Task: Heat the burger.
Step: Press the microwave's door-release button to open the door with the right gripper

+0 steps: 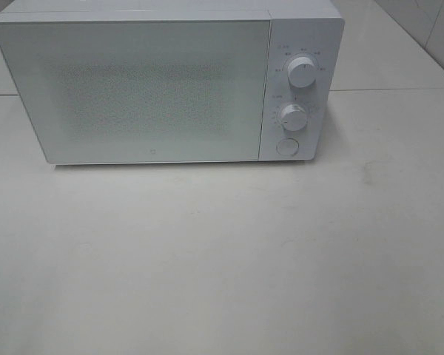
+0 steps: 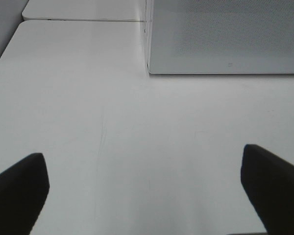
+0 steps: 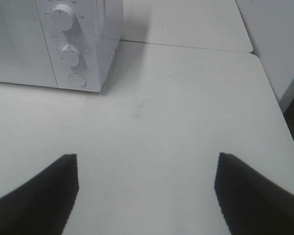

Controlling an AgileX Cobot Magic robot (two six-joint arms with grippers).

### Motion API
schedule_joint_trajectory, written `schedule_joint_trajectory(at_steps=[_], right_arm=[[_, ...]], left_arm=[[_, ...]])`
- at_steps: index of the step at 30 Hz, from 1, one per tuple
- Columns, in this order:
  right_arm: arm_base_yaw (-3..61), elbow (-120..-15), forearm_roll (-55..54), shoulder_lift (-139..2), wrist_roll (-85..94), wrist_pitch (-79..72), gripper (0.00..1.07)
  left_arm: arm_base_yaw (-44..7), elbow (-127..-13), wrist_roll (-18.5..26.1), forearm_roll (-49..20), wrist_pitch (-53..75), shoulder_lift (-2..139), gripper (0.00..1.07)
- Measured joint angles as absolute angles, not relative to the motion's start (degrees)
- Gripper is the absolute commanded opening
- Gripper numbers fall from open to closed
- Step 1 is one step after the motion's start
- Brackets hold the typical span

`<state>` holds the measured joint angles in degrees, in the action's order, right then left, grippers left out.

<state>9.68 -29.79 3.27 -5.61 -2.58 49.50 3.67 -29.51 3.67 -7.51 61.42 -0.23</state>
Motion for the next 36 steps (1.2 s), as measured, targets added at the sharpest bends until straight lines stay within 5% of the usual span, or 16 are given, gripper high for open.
schedule_joint_trajectory(at_steps=[36], right_arm=[[9.7, -27.8, 3.1, -46.8, -7.0, 5.8, 0.75]], left_arm=[[3.7, -29.5, 3.7, -7.5, 61.4, -0.2, 1.0]])
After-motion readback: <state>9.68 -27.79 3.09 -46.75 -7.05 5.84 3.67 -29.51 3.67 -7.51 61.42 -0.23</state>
